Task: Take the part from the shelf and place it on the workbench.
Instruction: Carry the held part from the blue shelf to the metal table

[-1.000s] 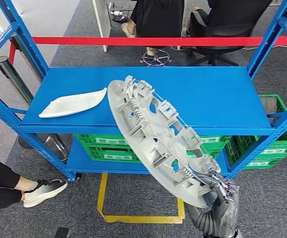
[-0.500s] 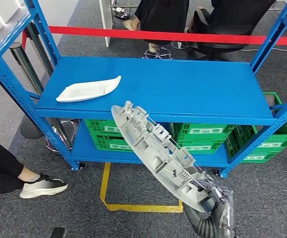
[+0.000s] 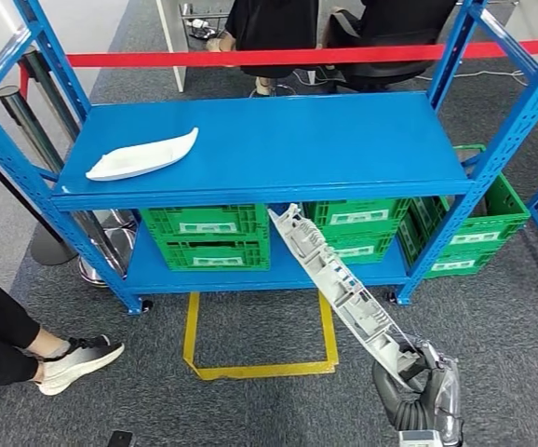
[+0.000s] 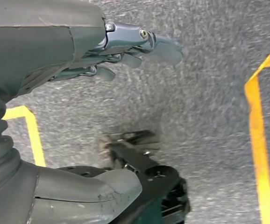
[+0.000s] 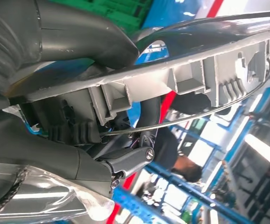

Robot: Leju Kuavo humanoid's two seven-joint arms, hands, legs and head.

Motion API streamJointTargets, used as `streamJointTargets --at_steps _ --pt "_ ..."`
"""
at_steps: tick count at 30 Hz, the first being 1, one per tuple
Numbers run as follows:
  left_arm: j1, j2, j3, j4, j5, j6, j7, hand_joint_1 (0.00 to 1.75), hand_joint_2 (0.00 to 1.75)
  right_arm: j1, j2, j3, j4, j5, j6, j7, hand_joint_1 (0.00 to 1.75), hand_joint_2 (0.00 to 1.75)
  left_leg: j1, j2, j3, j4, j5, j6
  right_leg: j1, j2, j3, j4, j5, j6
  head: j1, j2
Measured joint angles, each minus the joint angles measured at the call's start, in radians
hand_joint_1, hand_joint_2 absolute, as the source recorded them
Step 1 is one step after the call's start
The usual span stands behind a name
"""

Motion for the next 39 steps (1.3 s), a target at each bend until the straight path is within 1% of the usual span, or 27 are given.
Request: streamJointTargets --at_steps 1,2,4,6,7,10,11,12,14,15,16,18,19,20,22,23,24,25,26,28,30,31,32,34,36,37,39 --pt "-0.001 0.000 0.000 0.000 -0.002 0.000 0.001 0.00 1.75 0.000 0.005 -0.008 0.006 0.001 0.002 -0.001 1.75 1.75 0.002 0.000 0.007 0.030 0.002 -0.001 0.000 0.008 -0.017 0.006 0.012 0.001 0.000 0.000" --pt "-0.001 0.000 0.000 0.000 -0.003 0.000 0.002 0.00 1.75 0.000 0.009 -0.014 0.011 0.002 0.004 -0.001 1.75 1.75 0.003 -0.002 0.028 0.025 0.025 -0.001 0.000 0.016 -0.035 0.013 0.022 0.004 0.000 0.000" --pt "-0.002 0.000 0.000 0.000 -0.008 0.000 0.002 0.00 1.75 0.000 0.019 -0.028 0.019 0.003 0.010 -0.002 1.75 1.75 0.006 -0.024 0.115 -0.086 0.076 0.006 -0.002 0.033 -0.071 0.028 0.040 0.010 0.000 0.000" --pt "-0.003 0.001 0.000 0.000 -0.016 0.002 0.003 0.00 1.75 0.000 0.030 -0.043 0.024 0.003 0.021 -0.003 1.75 1.75 0.007 -0.061 0.203 -0.228 0.077 0.017 -0.001 0.050 -0.097 0.039 0.057 0.020 0.001 0.000" --pt "-0.004 0.002 0.000 0.000 -0.021 0.004 0.005 0.00 1.75 0.000 0.037 -0.052 0.025 0.002 0.028 -0.005 1.75 1.75 0.006 -0.072 0.225 -0.269 0.068 0.022 -0.003 0.058 -0.106 0.041 0.067 0.027 0.001 0.000" --pt "-0.007 -0.001 0.000 0.001 -0.030 0.012 0.013 0.00 1.75 0.004 0.054 -0.081 0.028 -0.005 0.047 -0.011 1.75 1.75 0.006 -0.047 0.210 -0.288 0.082 0.035 -0.006 0.076 -0.129 0.042 0.086 0.046 0.001 0.000" --pt "-0.007 -0.002 0.000 0.002 -0.032 0.014 0.015 0.00 1.75 0.005 0.058 -0.088 0.029 -0.007 0.050 -0.012 1.75 1.75 0.008 -0.034 0.196 -0.290 0.095 0.043 -0.006 0.066 -0.142 0.057 0.064 0.050 0.004 0.000" --pt "-0.008 -0.002 0.000 0.002 -0.033 0.014 0.017 0.00 1.75 0.006 0.061 -0.095 0.031 -0.008 0.053 -0.014 1.75 1.75 0.010 -0.020 0.180 -0.292 0.108 0.049 -0.006 0.050 -0.158 0.091 0.022 0.053 0.007 0.000" --pt "-0.007 -0.001 0.000 0.002 -0.033 0.015 0.019 0.00 1.75 0.006 0.065 -0.105 0.034 -0.010 0.056 -0.014 1.75 1.75 0.008 0.005 0.149 -0.292 0.132 0.055 -0.010 0.015 -0.190 0.211 -0.085 0.063 0.013 0.000" --pt "-0.007 0.000 0.000 0.002 -0.033 0.016 0.019 0.00 1.75 0.006 0.067 -0.108 0.036 -0.010 0.057 -0.014 1.75 1.75 0.007 0.018 0.134 -0.291 0.143 0.054 -0.012 0.008 -0.198 0.275 -0.113 0.068 0.014 0.000" --pt "-0.007 0.000 0.000 0.002 -0.033 0.016 0.020 0.00 1.75 0.006 0.068 -0.111 0.038 -0.010 0.057 -0.014 1.75 1.75 0.007 0.031 0.118 -0.289 0.155 0.053 -0.014 0.004 -0.196 0.322 -0.113 0.073 0.013 0.000" --pt "-0.009 0.000 0.000 0.002 -0.033 0.016 0.020 0.00 1.75 0.005 0.071 -0.115 0.043 -0.010 0.057 -0.014 1.75 1.75 0.007 0.055 0.085 -0.282 0.175 0.048 -0.018 -0.003 -0.148 0.324 -0.054 0.079 0.013 0.000" --pt "-0.010 0.000 0.000 0.002 -0.033 0.016 0.020 0.00 1.75 0.005 0.072 -0.117 0.044 -0.010 0.057 -0.014 1.75 1.75 0.007 0.066 0.072 -0.276 0.184 0.044 -0.019 -0.014 -0.097 0.273 -0.028 0.080 0.013 0.000" --pt "-0.010 0.000 0.000 0.002 -0.033 0.016 0.020 0.00 1.75 0.004 0.073 -0.119 0.045 -0.010 0.057 -0.014 1.75 1.75 0.005 0.074 0.060 -0.269 0.191 0.040 -0.019 -0.034 -0.028 0.194 -0.022 0.080 0.014 0.000" --pt "-0.011 0.000 0.000 0.002 -0.033 0.016 0.020 0.00 1.75 0.000 0.075 -0.122 0.045 -0.010 0.058 -0.014 1.75 1.75 0.003 0.090 0.048 -0.258 0.207 0.029 -0.015 -0.065 0.080 0.037 -0.059 0.070 0.014 0.000" --pt "-0.012 0.000 0.000 0.002 -0.034 0.016 0.020 0.00 1.75 -0.001 0.076 -0.123 0.045 -0.010 0.058 -0.015 1.75 1.75 0.003 0.099 0.044 -0.256 0.216 0.023 -0.012 -0.069 0.102 -0.005 -0.075 0.062 0.014 0.000" --pt "-0.012 0.000 0.000 0.002 -0.034 0.016 0.020 0.00 1.75 -0.001 0.077 -0.124 0.045 -0.010 0.058 -0.016 1.75 1.75 0.005 0.109 0.042 -0.256 0.226 0.017 -0.009 -0.062 0.098 -0.019 -0.078 0.052 0.014 0.000" --pt "-0.012 0.000 0.000 0.002 -0.035 0.016 0.020 0.00 1.75 0.001 0.079 -0.125 0.045 -0.014 0.060 -0.017 1.75 1.75 0.008 0.106 0.039 -0.254 0.225 0.011 -0.009 -0.054 0.085 -0.015 -0.070 0.043 0.014 0.000" --pt "-0.011 0.001 0.000 0.003 -0.038 0.015 0.021 0.00 1.75 0.004 0.081 -0.128 0.045 -0.028 0.068 -0.019 1.75 1.75 0.011 0.091 0.035 -0.242 0.204 0.004 -0.009 -0.046 0.073 -0.013 -0.061 0.034 0.014 0.000" --pt "-0.006 0.000 -0.001 0.003 -0.053 0.014 0.024 0.00 1.75 0.008 0.089 -0.134 0.038 -0.087 0.101 -0.025 1.75 1.75 0.016 0.038 0.019 -0.164 0.106 -0.007 -0.010 -0.030 0.045 -0.009 -0.037 0.019 0.013 0.000" --pt "-0.003 -0.001 -0.003 0.003 -0.066 0.013 0.028 0.00 1.75 0.012 0.101 -0.142 0.020 -0.145 0.136 -0.033 1.75 1.75 0.015 0.006 0.002 -0.036 0.011 -0.008 -0.005 -0.008 0.014 -0.002 -0.011 0.009 0.013 0.000" --pt "-0.003 -0.002 -0.004 0.003 -0.070 0.013 0.028 0.00 1.75 0.014 0.105 -0.146 0.011 -0.159 0.146 -0.037 1.75 1.75 0.014 0.001 0.003 0.011 -0.002 -0.005 -0.001 0.004 -0.004 0.004 0.002 0.007 0.013 0.000" --pt "-0.004 -0.003 -0.005 0.003 -0.073 0.013 0.029 0.00 1.75 0.015 0.109 -0.149 0.004 -0.164 0.152 -0.039 1.75 1.75 0.013 -0.002 0.015 0.030 0.007 0.000 0.004 0.017 -0.022 0.011 0.013 0.005 0.013 0.000" --pt "-0.005 -0.004 -0.006 0.003 -0.076 0.013 0.028 0.00 1.75 0.020 0.118 -0.160 -0.006 -0.167 0.161 -0.039 1.75 1.75 0.005 -0.017 0.087 -0.044 0.064 0.021 0.012 0.041 -0.061 0.026 0.033 0.004 0.013 0.000" --pt "-0.006 -0.002 -0.007 0.003 -0.080 0.013 0.027 0.00 1.75 0.024 0.135 -0.175 -0.019 -0.172 0.172 -0.039 1.75 1.75 -0.002 -0.057 0.182 -0.191 0.079 0.050 0.016 0.062 -0.090 0.037 0.050 0.007 0.015 0.000" --pt "-0.007 -0.001 -0.007 0.003 -0.082 0.012 0.026 0.00 1.75 0.025 0.145 -0.182 -0.027 -0.175 0.177 -0.039 1.75 1.75 -0.005 -0.073 0.212 -0.245 0.073 0.057 0.014 0.071 -0.100 0.040 0.060 0.011 0.014 0.000" --pt "-0.008 -0.005 -0.009 0.003 -0.088 0.012 0.027 0.00 1.75 0.026 0.164 -0.198 -0.047 -0.180 0.181 -0.040 1.75 1.75 -0.008 -0.071 0.225 -0.288 0.070 0.056 0.007 0.090 -0.115 0.039 0.083 0.022 0.011 0.000"
